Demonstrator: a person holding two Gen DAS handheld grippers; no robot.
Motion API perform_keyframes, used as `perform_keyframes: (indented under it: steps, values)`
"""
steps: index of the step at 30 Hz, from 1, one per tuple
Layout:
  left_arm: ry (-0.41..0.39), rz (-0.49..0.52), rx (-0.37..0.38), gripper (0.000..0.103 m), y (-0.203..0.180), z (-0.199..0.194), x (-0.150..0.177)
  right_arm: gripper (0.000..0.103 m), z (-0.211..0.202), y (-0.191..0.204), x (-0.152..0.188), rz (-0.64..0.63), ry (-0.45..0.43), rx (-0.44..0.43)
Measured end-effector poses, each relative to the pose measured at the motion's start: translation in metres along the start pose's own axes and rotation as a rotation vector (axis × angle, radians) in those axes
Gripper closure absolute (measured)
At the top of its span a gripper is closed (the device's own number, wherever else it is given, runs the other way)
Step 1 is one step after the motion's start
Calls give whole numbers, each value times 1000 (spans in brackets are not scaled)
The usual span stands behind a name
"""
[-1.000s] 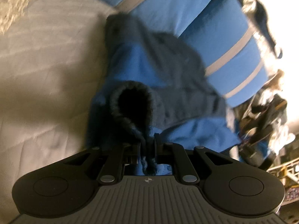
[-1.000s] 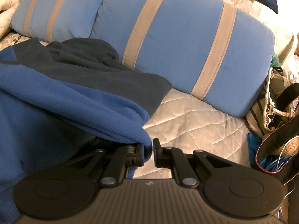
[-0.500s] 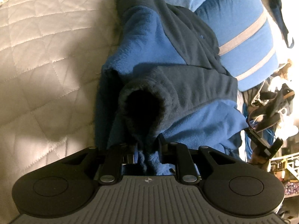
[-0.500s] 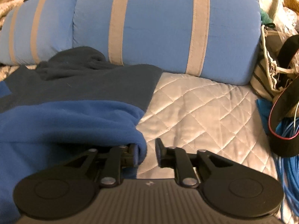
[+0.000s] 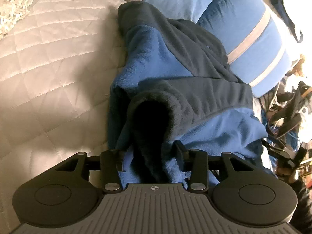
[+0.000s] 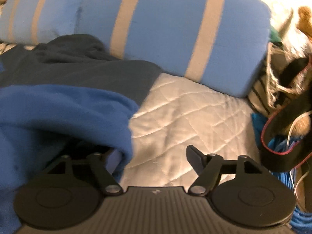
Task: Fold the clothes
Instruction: 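Lower the cuff onto the jacket body with the left gripper while the right gripper opens beside the fleece, then open the left gripper and raise both grippers away from the fleece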
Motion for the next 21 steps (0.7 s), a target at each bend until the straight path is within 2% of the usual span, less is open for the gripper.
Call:
perform_keyframes:
  steps: [3, 6, 11, 17, 19, 21]
  values:
    - [-3, 0, -9, 59, -1, -1, 0, 15, 6, 14, 6, -63, 18, -37]
    - [-24, -3, -21, 59, -1, -9, 2, 15, 19, 13, 9, -57, 42, -7]
    - [-105, 12, -62, 59, 0, -34, 3, 15, 18, -5, 7, -42, 51, 57]
    - [-181, -6, -37, 58, -3, -70, 5, 16, 6, 1, 5, -114, 44, 84]
    - [-205, 3, -21, 55, -7, -82, 6, 18, -7, 12, 4, -150, 19, 70]
    - [-227, 3, -4, 51, -12, -91, 8, 21, -20, 22, 4, -158, 9, -51]
Point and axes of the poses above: each gripper's, at about its wrist camera, not at the fingertips, and z roughly the way its jaws point, y to its left, x to its underside, the point moved 4 cm from there along z, roughly the way its jaws point, and after that the axes turned 13 degrees about -x, right-handed, at the moved point
